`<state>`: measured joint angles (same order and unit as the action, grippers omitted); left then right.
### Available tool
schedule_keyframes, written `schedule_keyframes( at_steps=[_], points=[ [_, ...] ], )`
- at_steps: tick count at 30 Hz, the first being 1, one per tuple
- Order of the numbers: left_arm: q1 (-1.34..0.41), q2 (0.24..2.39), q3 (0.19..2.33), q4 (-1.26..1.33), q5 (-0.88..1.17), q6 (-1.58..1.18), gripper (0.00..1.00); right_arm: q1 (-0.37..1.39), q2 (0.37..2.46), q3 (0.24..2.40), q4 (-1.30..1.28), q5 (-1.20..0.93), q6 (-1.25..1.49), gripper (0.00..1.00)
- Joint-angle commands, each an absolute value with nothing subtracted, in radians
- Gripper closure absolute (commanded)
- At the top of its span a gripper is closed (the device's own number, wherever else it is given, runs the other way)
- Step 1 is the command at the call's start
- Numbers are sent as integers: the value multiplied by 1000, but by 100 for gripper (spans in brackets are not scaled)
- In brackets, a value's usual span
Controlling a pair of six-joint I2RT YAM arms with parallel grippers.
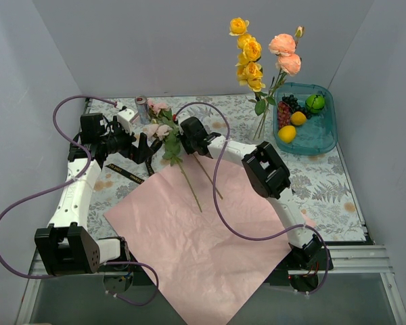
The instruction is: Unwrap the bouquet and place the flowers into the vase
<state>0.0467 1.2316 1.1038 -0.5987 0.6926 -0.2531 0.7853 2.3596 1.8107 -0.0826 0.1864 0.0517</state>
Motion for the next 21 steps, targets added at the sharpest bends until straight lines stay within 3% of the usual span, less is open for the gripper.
schedule_keyframes(
  at_steps=[1,18,21],
  points=[
    [51,1186,1103,-600,687,-239,2,759,2332,1848,-94,202,54,99],
    [51,1178,1144,-609,689,-258,2,669,1935,1893,0,238,11,99],
    [49,1178,1158,-615,690,-259,2,670,1777,1791,206,177,5,99]
  ],
)
